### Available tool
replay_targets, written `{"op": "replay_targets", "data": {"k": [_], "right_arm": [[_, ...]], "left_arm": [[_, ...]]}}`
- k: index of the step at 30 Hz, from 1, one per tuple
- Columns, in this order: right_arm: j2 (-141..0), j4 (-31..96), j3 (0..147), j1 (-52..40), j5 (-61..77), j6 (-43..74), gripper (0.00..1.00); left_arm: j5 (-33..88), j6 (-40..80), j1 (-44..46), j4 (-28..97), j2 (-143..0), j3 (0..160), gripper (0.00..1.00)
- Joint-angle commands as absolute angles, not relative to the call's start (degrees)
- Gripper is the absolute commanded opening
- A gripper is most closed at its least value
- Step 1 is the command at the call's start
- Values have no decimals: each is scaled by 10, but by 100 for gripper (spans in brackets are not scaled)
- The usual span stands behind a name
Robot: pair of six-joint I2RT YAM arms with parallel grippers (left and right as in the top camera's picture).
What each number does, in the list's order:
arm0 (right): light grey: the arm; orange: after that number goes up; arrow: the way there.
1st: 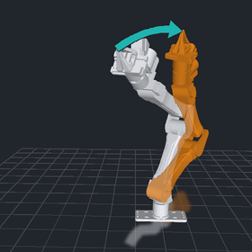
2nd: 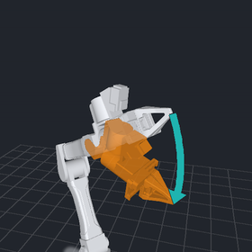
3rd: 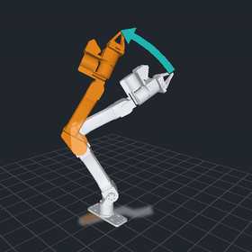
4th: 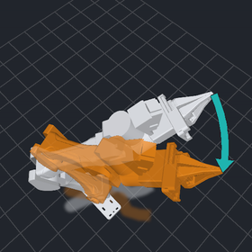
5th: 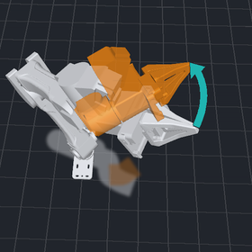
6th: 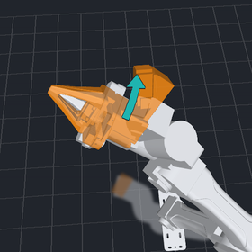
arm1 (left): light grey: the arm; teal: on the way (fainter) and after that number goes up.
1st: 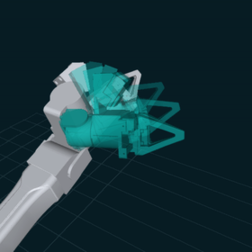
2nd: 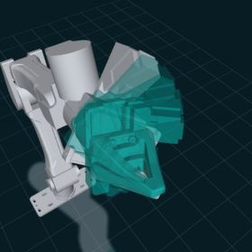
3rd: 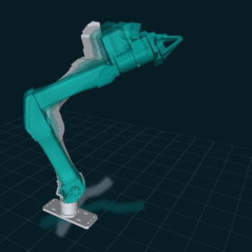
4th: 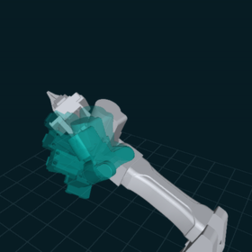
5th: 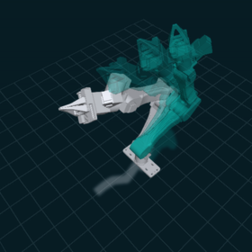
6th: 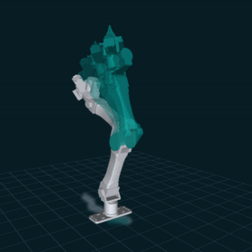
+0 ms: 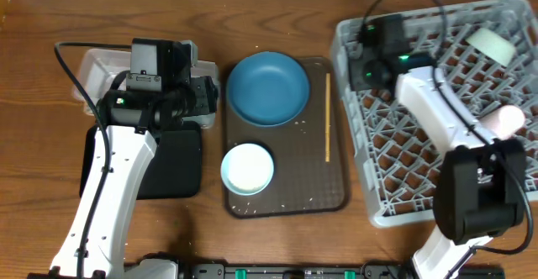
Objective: Sort waste into correct bins and load items into the dishwasher rack
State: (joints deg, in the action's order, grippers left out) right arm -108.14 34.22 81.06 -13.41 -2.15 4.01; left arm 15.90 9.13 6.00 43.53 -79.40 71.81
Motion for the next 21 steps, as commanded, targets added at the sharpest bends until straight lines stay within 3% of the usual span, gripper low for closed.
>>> {"op": "replay_targets", "data": {"k": [1, 10, 12, 17, 21], "right_arm": [[-1082, 358, 809, -179, -83, 87, 57], [-1057, 356, 818, -179, -83, 74, 54], [-1033, 356, 823, -179, -58, 54, 48], [-981, 362, 826, -180, 41, 16, 9], [-974, 394, 825, -180, 131, 6, 4]], "left_arm": [[153, 88, 57, 437, -794, 717, 54], [153, 88, 57, 437, -794, 717, 54], [153, 88, 57, 437, -794, 717, 54], [153, 88, 57, 437, -794, 717, 54], [153, 88, 57, 437, -794, 717, 54]]}}
